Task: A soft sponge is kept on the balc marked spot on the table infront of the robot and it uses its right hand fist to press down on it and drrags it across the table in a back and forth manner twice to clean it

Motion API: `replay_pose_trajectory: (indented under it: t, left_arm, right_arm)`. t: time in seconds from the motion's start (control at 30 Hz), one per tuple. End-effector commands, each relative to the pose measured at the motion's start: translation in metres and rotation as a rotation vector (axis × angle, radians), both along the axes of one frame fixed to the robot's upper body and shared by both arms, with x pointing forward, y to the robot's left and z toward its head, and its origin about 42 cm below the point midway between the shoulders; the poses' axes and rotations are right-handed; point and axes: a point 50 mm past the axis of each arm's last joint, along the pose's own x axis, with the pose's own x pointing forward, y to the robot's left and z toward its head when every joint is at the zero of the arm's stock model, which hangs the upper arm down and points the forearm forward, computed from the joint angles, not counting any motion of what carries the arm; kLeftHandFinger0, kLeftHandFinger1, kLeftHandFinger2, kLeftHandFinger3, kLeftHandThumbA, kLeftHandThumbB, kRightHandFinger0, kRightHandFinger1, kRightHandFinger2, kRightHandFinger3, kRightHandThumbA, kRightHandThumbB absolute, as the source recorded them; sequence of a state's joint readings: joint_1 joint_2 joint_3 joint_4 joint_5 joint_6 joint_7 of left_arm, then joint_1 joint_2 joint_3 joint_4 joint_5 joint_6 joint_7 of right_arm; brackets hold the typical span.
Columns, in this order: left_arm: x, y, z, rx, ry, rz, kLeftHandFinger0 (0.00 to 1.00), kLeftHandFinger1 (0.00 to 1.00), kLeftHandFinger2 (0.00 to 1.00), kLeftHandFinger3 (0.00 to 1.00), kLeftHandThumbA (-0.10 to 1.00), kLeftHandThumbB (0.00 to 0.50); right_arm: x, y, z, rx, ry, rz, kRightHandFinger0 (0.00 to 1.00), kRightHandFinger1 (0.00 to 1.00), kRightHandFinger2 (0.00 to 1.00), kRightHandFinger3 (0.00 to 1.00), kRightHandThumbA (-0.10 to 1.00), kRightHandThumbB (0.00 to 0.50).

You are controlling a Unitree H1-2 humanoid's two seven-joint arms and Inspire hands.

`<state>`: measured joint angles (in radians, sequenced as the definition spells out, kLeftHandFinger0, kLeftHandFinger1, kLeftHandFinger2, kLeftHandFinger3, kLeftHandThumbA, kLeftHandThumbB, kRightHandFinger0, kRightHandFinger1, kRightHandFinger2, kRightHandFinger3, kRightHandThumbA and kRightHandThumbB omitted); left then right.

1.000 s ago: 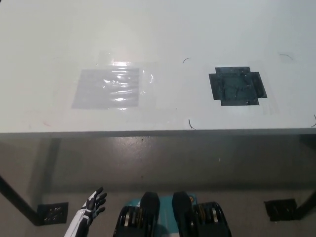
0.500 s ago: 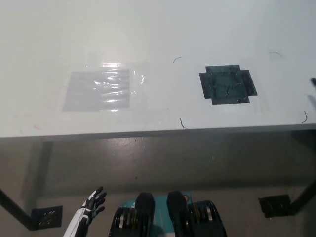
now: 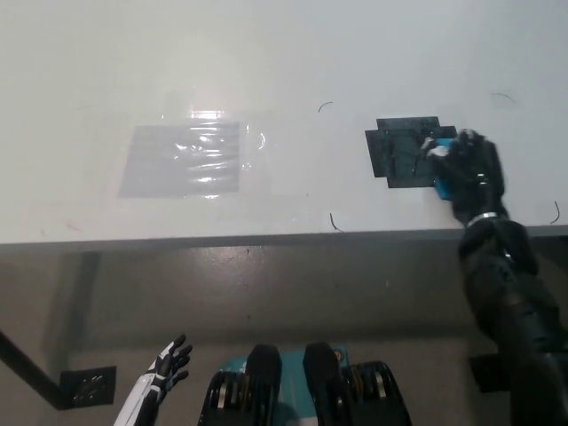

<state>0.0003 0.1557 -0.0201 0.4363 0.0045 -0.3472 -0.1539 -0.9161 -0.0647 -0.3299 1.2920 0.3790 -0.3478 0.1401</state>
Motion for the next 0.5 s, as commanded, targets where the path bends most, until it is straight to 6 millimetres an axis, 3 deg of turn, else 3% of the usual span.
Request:
replay_pose_trajectory:
  t: [0.0, 0.23, 0.47]
  left_arm:
    - [0.0070, 0.0047, 0.0090, 0.028, -0.041, -0.017, 1.00, 1.00, 1.00, 1.00, 1.00, 0.424]
    - [0.0057, 0.0045, 0.0073, 0.020, -0.038, -0.012, 1.00, 1.00, 1.00, 1.00, 1.00, 0.412]
    - [0.0049, 0.0053, 0.0066, 0.025, -0.032, -0.019, 1.00, 1.00, 1.00, 1.00, 1.00, 0.441]
  right_arm:
    - [-0.0067, 0.0416, -0.0128, 0.031, 0.082, 0.114, 0.00, 0.00, 0.00, 0.00, 1.00, 0.114]
    - [-0.0106, 0.0498, -0.0176, 0.029, 0.089, 0.119, 0.00, 0.00, 0.00, 0.00, 1.00, 0.111]
    - [-0.0121, 0.0512, -0.0196, 0.011, 0.093, 0.137, 0.00, 0.00, 0.00, 0.00, 1.00, 0.119]
